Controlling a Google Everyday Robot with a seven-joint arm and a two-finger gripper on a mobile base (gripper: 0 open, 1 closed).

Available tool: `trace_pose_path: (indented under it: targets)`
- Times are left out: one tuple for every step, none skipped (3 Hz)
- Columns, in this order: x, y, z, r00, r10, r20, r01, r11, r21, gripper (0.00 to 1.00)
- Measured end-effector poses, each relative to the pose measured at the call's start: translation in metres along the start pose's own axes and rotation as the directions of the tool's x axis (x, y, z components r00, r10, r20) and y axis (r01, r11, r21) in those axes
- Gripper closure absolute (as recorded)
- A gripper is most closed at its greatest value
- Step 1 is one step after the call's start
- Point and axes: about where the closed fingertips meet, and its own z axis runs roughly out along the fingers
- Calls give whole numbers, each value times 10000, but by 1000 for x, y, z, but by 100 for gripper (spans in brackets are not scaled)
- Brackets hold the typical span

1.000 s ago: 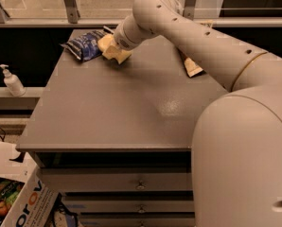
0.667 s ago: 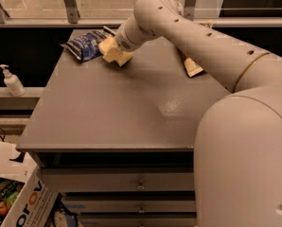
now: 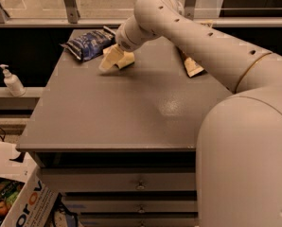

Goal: Move sponge near blue chip bag

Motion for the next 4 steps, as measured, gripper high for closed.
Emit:
trace_pose_path:
  targets:
    - [5, 1, -6, 9973, 537, 510, -518, 9979, -390, 0]
    - [24, 2, -19, 9858, 1321, 1032, -1230, 9883, -902, 0]
    - [42, 0, -43, 9699, 1900, 1521, -1714, 9769, -1275, 0]
    - [46, -5, -71, 9519, 2202, 2132, -1924, 9707, -1437, 0]
